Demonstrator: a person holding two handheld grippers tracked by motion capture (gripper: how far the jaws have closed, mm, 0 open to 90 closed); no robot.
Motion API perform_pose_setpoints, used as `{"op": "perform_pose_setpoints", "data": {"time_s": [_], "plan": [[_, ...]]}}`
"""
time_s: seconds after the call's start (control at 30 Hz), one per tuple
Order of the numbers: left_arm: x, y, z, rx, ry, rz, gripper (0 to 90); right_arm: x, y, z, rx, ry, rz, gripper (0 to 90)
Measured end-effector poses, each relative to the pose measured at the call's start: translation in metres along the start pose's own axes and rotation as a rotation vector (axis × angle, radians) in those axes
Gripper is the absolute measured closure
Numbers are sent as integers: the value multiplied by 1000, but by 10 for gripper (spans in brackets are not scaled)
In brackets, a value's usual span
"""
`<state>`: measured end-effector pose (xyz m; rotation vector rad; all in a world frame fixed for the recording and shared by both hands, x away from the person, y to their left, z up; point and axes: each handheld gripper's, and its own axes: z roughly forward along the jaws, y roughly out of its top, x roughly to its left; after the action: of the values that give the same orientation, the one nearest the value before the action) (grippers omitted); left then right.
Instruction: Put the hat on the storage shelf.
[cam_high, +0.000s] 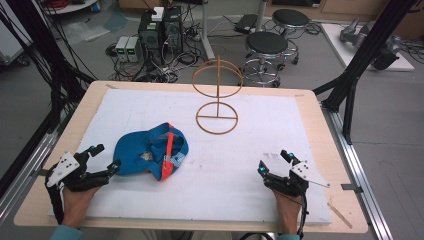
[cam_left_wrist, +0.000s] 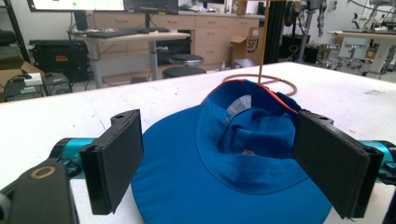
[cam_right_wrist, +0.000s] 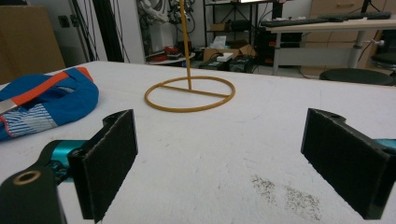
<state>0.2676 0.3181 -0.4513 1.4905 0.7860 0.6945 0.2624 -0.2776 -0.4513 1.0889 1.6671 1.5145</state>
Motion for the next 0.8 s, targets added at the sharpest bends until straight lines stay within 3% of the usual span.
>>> {"op": "perform_pose_setpoints", "data": {"time_s": [0.1, 0.3, 0.43, 0.8], "plan": [[0, 8, 0, 34, -12, 2, 161, 0, 0, 0, -2, -3, -6, 98], [0, 29, 1, 54, -46, -5, 151, 0, 0, 0, -1, 0, 6, 98], [-2, 44, 7, 84, -54, 28, 151, -1, 0, 0, -1, 1, 6, 98], [-10, 72, 33, 189, -103, 30, 151, -1, 0, 0, -1, 0, 8, 98]]}}
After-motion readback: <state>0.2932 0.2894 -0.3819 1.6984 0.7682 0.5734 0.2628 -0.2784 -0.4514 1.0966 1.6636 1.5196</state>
